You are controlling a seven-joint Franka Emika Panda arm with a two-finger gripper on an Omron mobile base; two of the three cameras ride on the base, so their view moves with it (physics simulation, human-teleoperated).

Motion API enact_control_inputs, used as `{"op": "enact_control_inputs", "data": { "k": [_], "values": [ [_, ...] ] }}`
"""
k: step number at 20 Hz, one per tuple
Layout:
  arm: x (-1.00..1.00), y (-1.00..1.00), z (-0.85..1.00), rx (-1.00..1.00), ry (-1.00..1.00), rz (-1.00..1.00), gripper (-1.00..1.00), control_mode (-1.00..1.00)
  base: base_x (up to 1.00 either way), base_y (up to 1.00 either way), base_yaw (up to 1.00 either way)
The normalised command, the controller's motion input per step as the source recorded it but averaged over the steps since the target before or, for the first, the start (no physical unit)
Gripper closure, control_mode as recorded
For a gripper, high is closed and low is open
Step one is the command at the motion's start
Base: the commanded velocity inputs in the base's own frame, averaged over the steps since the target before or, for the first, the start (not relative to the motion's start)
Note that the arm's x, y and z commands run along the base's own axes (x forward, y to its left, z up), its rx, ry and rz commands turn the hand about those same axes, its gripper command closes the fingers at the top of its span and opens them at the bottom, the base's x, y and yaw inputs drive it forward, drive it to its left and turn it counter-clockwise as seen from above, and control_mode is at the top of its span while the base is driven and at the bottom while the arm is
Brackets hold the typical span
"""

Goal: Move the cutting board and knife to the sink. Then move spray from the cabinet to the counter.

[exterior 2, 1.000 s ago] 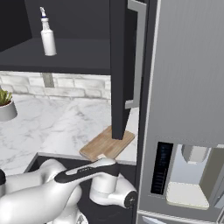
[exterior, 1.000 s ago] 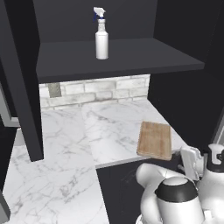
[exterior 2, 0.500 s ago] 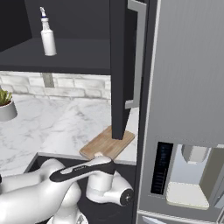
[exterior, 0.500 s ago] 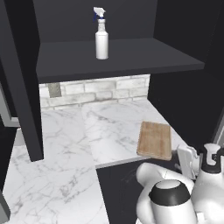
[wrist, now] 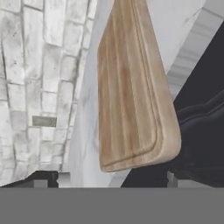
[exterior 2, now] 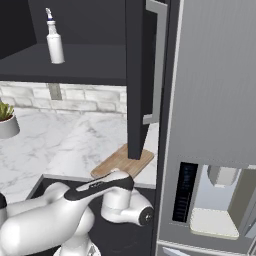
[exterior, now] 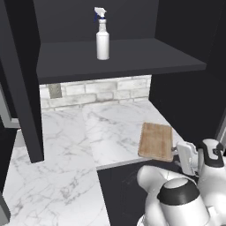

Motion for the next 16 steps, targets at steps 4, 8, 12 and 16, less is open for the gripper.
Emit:
{"op": "enact_control_inputs", "data": {
  "k": [4, 8, 12, 16],
  "values": [
    [0.08, 0.00, -0.20, -0.03, 0.02, 0.00, -1.00, -1.00, 0.00, 0.00, 0.00],
    [0.02, 0.00, -0.16, -0.04, 0.00, 0.01, -1.00, -1.00, 0.00, 0.00, 0.00],
    [0.00, 0.00, -0.15, -0.03, 0.00, 0.00, -1.00, -1.00, 0.00, 0.00, 0.00],
    [0.11, 0.01, -0.09, -0.03, 0.00, 0.00, -1.00, -1.00, 0.00, 0.00, 0.00]
  ]
}}
